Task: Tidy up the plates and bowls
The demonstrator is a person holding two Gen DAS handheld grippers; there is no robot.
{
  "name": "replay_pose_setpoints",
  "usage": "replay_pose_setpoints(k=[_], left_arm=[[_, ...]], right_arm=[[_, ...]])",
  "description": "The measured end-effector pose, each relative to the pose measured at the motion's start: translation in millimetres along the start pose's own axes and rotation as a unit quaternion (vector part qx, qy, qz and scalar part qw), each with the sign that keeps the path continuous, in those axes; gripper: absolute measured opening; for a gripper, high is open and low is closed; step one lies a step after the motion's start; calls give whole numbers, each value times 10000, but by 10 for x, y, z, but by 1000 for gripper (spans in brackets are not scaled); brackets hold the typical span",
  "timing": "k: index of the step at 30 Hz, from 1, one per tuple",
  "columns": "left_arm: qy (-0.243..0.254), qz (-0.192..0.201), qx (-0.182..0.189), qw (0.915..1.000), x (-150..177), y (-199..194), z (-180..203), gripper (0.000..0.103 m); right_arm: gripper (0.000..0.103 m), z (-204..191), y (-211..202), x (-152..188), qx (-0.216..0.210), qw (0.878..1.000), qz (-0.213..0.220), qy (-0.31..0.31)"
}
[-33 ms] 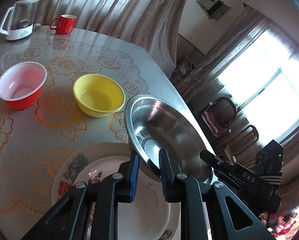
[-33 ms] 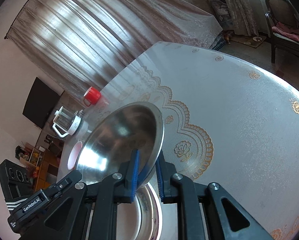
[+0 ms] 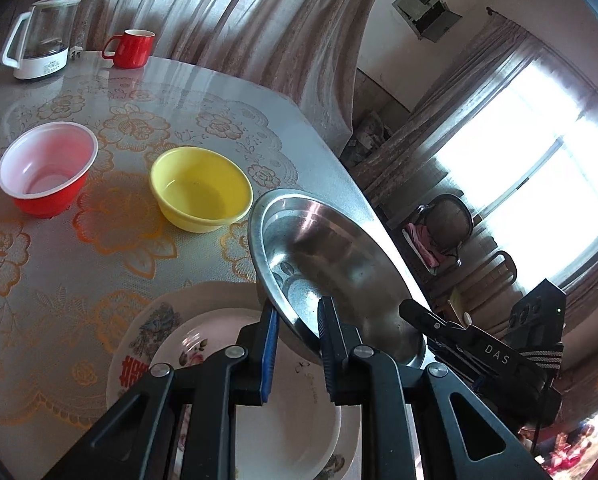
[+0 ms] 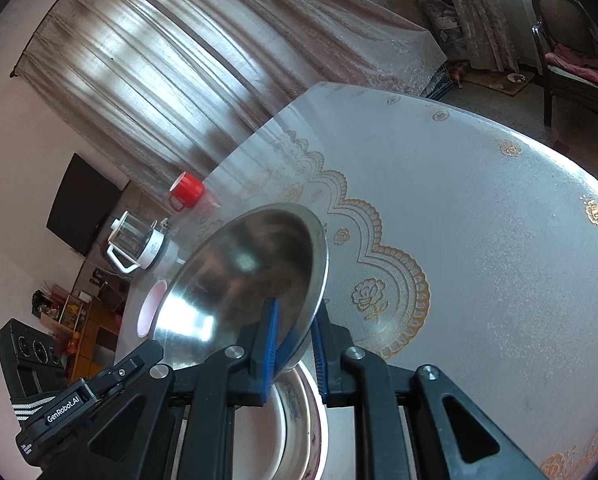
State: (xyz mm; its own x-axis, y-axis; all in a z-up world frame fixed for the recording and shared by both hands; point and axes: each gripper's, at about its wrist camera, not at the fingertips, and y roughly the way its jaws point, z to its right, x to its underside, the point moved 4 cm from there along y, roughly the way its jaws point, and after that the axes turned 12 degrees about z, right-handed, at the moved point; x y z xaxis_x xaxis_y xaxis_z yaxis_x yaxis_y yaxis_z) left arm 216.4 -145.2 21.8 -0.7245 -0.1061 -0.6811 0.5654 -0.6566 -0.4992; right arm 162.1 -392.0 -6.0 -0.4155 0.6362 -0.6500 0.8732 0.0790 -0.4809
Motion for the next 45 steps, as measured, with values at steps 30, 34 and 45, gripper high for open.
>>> replay_pose_setpoints(k=[30,34,45], left_arm=[[-108,231,67,9997,499,-896,-330,20],[-133,206,88,9997,547,-922,-339,20],[-7,188,74,9998,694,-953,-332,20]], right_arm=[[15,-346,-197,686,-363,9969,-640,-282],[15,-342,-209,724,-340,9966,-694,-301],[15,-273,-174,867,-182,9955,-859,-359]])
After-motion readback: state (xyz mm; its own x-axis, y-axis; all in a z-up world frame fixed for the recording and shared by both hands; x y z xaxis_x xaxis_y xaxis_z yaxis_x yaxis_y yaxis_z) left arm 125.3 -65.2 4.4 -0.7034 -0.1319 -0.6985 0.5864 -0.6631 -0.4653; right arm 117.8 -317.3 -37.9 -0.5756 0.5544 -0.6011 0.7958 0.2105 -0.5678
